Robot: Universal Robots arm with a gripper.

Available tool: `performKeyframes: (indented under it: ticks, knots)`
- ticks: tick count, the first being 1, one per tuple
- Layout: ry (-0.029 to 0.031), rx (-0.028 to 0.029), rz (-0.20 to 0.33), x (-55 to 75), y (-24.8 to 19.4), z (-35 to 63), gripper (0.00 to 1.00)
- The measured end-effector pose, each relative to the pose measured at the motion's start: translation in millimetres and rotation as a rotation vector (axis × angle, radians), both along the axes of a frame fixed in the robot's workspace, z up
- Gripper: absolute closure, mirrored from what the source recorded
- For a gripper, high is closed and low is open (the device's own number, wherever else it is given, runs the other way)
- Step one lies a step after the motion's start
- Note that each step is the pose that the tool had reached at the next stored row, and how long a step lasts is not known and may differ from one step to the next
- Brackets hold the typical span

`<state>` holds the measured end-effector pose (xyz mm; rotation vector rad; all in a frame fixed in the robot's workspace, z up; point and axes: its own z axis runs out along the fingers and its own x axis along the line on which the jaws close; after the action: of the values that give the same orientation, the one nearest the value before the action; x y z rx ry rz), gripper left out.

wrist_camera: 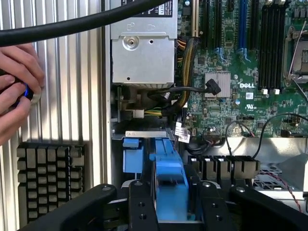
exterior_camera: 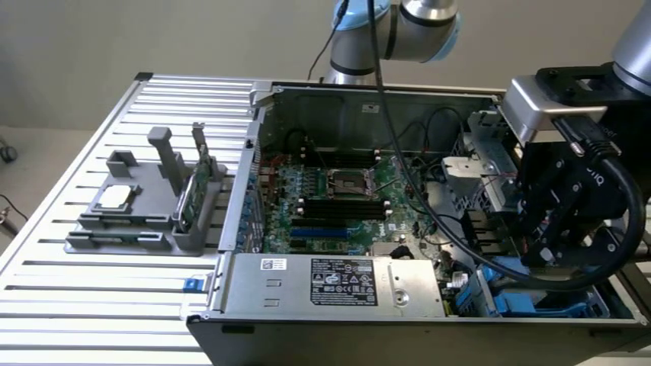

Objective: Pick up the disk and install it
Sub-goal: 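Pick up the disk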

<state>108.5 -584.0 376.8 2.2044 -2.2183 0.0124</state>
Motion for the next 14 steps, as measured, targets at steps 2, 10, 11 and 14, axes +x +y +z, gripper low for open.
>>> performKeyframes:
  ticks: [2,10,11,14]
  knots:
    - [-0.0006,0.0000,0.000,0.0,0.0,-1.6,0.60]
    - [-0.0016,0.0006,0.000,-0.1,0.6,-2.8,0.60]
    - [-0.0019,0.0004,0.000,0.0,1.3,-2.7,0.60]
    - [-0.0030,0.0002,0.000,0.2,3.7,-2.6,0.60]
